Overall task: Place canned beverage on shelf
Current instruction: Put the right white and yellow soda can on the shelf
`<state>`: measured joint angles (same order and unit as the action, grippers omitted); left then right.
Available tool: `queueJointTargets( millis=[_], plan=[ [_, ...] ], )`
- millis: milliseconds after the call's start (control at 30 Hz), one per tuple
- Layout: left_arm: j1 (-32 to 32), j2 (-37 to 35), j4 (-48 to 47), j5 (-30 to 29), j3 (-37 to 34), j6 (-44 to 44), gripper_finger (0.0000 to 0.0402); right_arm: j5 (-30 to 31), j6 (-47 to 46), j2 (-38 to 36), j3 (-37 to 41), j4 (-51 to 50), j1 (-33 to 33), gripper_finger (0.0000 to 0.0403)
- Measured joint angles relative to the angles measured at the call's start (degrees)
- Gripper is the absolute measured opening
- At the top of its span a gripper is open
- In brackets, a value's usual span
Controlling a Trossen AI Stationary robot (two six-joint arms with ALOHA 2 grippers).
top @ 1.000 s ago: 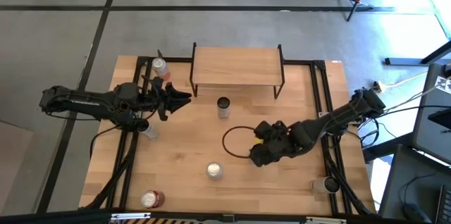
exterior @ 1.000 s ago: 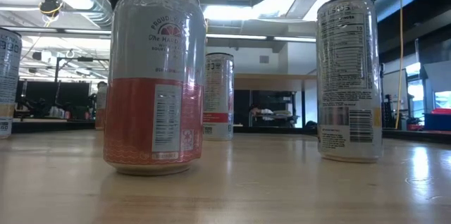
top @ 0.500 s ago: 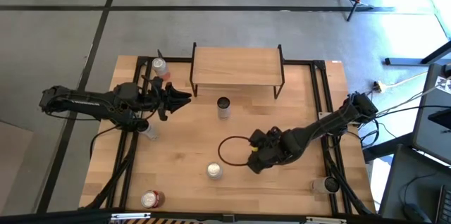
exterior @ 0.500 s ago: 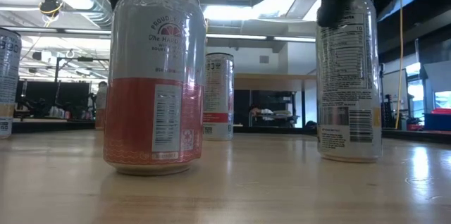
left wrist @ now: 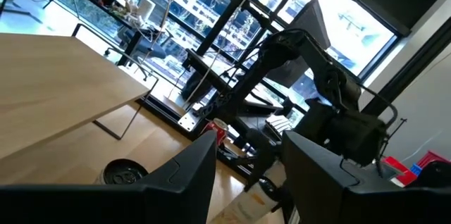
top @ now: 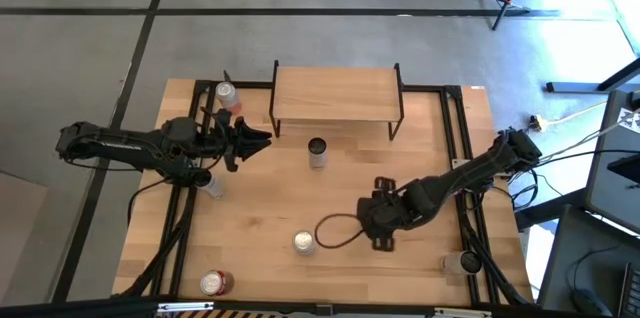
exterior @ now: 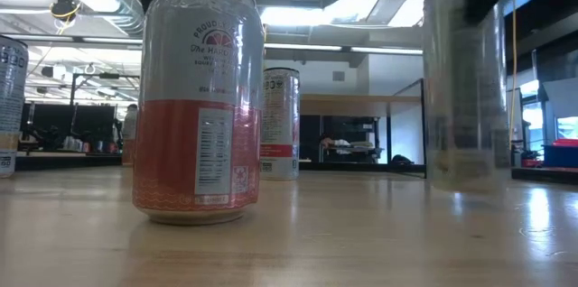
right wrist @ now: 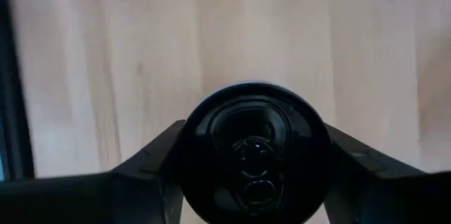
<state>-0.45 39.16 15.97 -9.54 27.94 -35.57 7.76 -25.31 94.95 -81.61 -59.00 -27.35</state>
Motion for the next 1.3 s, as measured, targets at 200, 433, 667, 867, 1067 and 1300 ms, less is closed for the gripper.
queueJointTargets(
  millis=[200,433,667,867,1067,1300],
  plan=[
    [0.0,0.0,-0.3,0.0,0.0,0.2,0.0157,-7.4,20.4,-0.5,0.0,0.5,0.0,0.022],
    [0.0,0.0,-0.7,0.1,0.0,0.2,0.0157,-7.6,33.1,0.5,0.0,7.7,0.0,0.022],
    [0.0,0.0,-0.2,0.2,0.0,0.2,0.0157,-9.3,33.3,2.9,-0.1,7.6,0.0,0.0238],
    [-0.1,0.0,0.0,0.2,0.0,0.2,0.0157,-8.3,30.0,2.9,-0.1,8.0,0.0,0.0282],
    [-0.1,0.0,0.0,0.2,0.0,0.2,0.0157,-7.3,23.5,2.7,-5.6,2.7,0.0,0.0315],
    [-0.1,0.0,0.0,0.2,0.0,0.1,0.0157,-7.3,7.1,2.6,-15.6,-8.8,0.0,0.0318]
  ],
)
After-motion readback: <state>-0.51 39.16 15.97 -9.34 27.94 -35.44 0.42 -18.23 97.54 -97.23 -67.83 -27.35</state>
